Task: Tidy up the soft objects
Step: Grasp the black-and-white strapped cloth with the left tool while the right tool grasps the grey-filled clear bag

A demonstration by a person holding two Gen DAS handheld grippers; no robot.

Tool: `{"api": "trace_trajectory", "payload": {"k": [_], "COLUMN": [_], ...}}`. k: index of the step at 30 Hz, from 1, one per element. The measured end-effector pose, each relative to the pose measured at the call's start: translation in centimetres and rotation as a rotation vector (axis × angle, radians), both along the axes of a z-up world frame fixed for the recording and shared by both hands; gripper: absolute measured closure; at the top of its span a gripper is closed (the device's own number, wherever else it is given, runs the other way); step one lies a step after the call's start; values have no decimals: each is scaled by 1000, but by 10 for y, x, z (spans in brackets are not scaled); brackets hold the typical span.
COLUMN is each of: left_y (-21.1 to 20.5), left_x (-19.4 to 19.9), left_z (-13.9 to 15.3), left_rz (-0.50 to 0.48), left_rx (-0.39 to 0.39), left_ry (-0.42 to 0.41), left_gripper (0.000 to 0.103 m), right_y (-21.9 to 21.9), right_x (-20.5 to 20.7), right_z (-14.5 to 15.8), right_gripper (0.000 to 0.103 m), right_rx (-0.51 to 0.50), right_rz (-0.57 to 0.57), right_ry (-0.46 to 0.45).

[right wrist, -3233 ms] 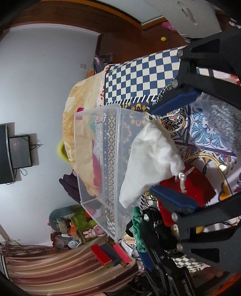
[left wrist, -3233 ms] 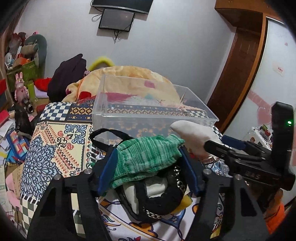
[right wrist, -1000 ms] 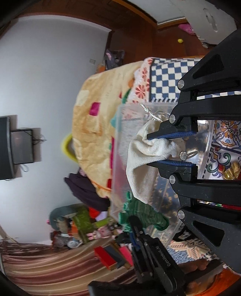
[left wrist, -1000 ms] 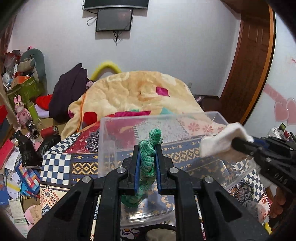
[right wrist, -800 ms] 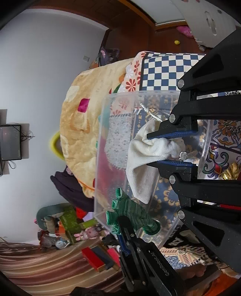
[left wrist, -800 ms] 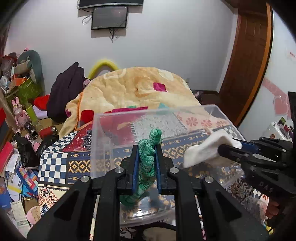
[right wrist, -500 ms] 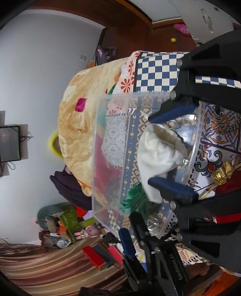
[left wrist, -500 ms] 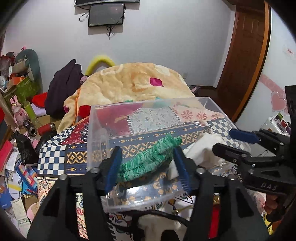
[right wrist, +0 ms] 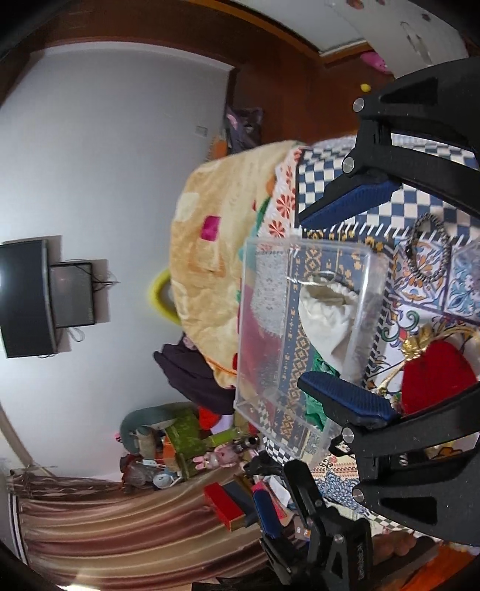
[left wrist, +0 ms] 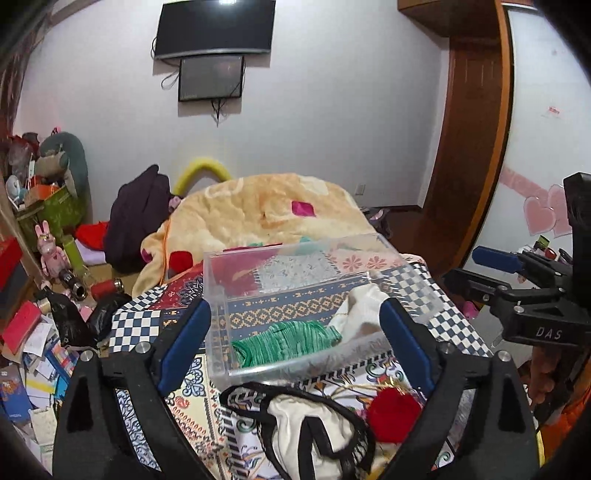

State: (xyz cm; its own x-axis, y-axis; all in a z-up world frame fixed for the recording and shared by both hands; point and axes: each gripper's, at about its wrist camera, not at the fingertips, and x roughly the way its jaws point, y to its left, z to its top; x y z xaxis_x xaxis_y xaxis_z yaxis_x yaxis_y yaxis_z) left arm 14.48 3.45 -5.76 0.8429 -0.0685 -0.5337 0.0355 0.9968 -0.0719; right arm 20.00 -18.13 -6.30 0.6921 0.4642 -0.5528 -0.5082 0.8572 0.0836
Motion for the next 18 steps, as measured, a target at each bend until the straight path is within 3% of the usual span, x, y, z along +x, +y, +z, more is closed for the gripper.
{"api": "trace_trajectory", "payload": {"k": [2,7,14,18], "left_y": [0,0,-8,-9], "left_x": [-11,-30,-51,-62], "left_z": [2,-5,-35,-50], "left_rz": [-8,-18,-27,-34], "left_rx": [-4,-16,6,-26], "left_ry": [-9,7,86,119], "left_gripper": [7,3,3,3], "right_y": [-4,-19,-38,-43], "right_x": [-10,-30,-47,-52], "right_z": [2,-8,-45,-67], "right_gripper": [19,19,18,18], "right_rx": [-3,-10,-36,-56], "right_rz": [-8,-19,-55,-78], "right_ry": [-27,-48,46,108]}}
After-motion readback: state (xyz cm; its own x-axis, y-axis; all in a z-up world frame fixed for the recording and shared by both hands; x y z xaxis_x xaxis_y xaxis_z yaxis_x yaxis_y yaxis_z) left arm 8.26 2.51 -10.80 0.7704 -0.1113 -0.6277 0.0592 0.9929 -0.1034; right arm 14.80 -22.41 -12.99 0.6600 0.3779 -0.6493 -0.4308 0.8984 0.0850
